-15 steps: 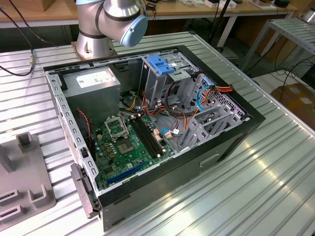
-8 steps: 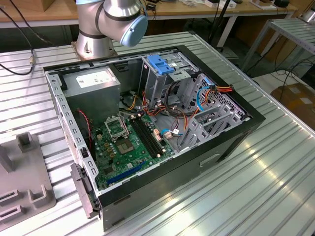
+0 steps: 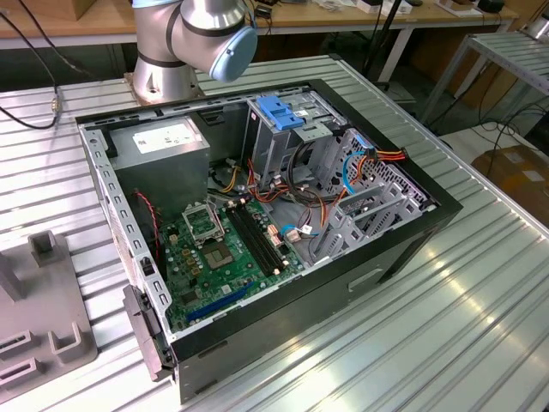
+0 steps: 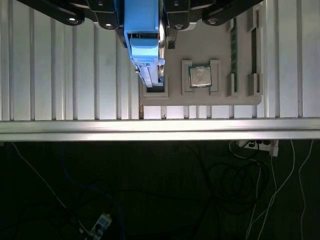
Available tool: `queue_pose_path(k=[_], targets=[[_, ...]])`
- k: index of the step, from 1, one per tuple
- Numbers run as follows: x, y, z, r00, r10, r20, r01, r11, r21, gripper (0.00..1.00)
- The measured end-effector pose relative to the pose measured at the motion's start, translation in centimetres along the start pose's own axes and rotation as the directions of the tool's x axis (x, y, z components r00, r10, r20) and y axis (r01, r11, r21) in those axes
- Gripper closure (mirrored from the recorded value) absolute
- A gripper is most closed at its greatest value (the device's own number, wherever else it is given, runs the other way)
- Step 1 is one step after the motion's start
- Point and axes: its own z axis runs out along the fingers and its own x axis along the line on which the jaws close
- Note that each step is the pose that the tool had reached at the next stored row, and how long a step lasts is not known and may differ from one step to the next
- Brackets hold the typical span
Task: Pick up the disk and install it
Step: 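Pick up the disk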
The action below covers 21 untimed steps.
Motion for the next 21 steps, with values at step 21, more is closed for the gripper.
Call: queue_pose_path(k=[21], targets=[[-0.05, -0.1, -2.83, 1.0, 0.0, 0.0, 0.0, 1.0, -0.0012, 0.63]])
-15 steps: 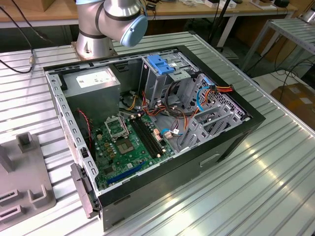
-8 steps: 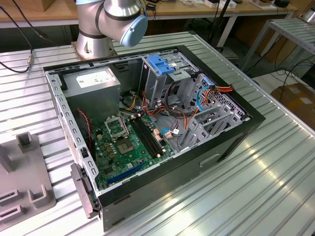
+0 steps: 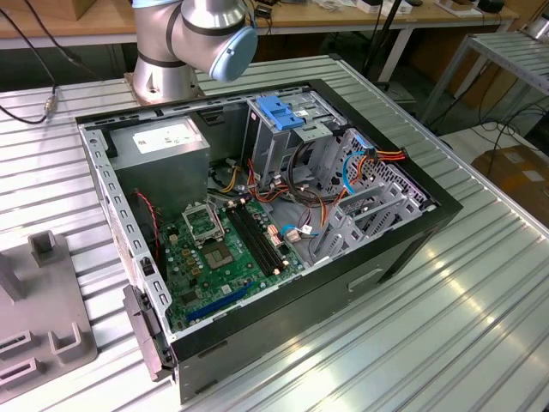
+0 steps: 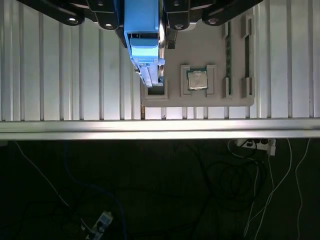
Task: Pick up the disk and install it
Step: 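Pick up the disk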
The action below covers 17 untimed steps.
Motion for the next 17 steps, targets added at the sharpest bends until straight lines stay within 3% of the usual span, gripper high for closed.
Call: queue_pose_path(k=[10, 17], targets=[[-0.04, -0.1, -2.48, 1.0, 0.0, -0.0001, 0.0, 1.0, -0.0027, 0.63], [-0.07, -0.13, -3.66, 1.0, 0.0, 0.0, 0.0, 1.0, -0.0037, 0.63]])
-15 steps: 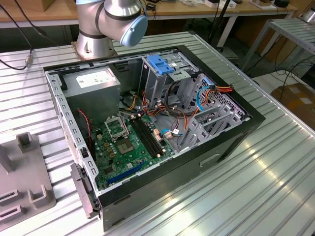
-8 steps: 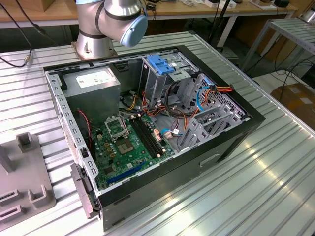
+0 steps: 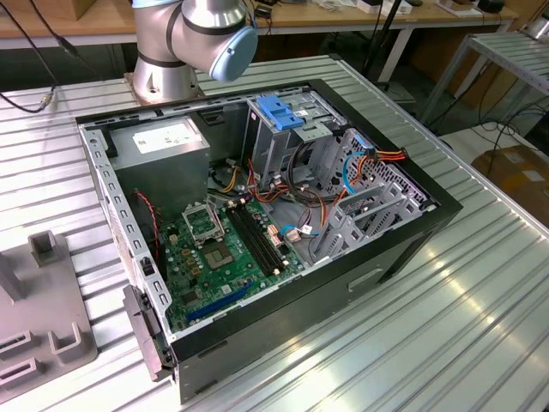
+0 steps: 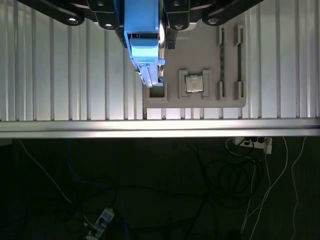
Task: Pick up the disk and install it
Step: 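Pick up the disk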
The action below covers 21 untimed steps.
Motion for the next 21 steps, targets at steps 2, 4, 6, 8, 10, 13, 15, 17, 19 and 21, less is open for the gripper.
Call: queue_pose_path(k=[2, 4, 6, 8, 10, 13, 15, 17, 19, 21], targets=[[0.0, 0.0, -0.26, 1.0, 0.0, 0.0, 0.0, 1.0, -0.0001, 0.63], [-0.01, -0.02, -0.66, 1.0, 0.0, 0.0, 0.0, 1.0, -0.0005, 0.63], [-0.02, -0.02, -1.12, 1.0, 0.0, 0.0, 0.0, 1.0, -0.0007, 0.63], [-0.02, -0.02, -1.43, 1.0, 0.0, 0.0, 0.0, 1.0, -0.001, 0.63], [-0.03, -0.02, -1.85, 1.0, 0.0, 0.0, 0.0, 1.0, -0.0011, 0.63], [-0.04, -0.03, -2.42, 1.0, 0.0, 0.0, 0.0, 1.0, -0.0011, 0.63], [-0.05, -0.05, -2.99, 1.0, 0.0, 0.0, 0.0, 1.0, -0.0014, 0.63], [-0.06, -0.05, -3.24, 1.0, 0.0, -0.0001, 0.0, 1.0, -0.0014, 0.63], [-0.06, -0.05, -3.59, 1.0, 0.0, 0.0, 0.0, 1.0, -0.0015, 0.63], [-0.07, -0.07, -3.99, 1.0, 0.0, 0.0, 0.0, 1.0, -0.0018, 0.63]])
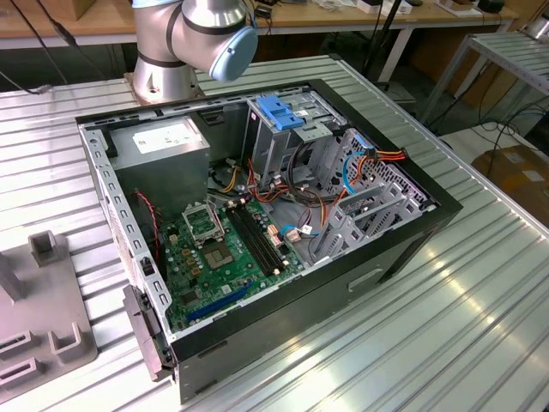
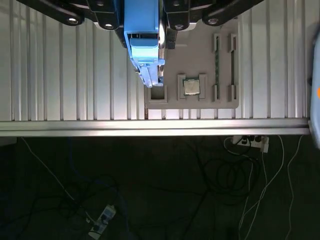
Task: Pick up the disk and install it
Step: 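Pick up the disk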
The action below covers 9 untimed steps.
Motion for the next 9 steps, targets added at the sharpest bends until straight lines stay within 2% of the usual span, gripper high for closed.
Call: queue_pose_path(k=[9], targets=[[-0.04, -0.08, -2.13, 1.0, 0.0, -0.0001, 0.0, 1.0, -0.002, 0.63]])
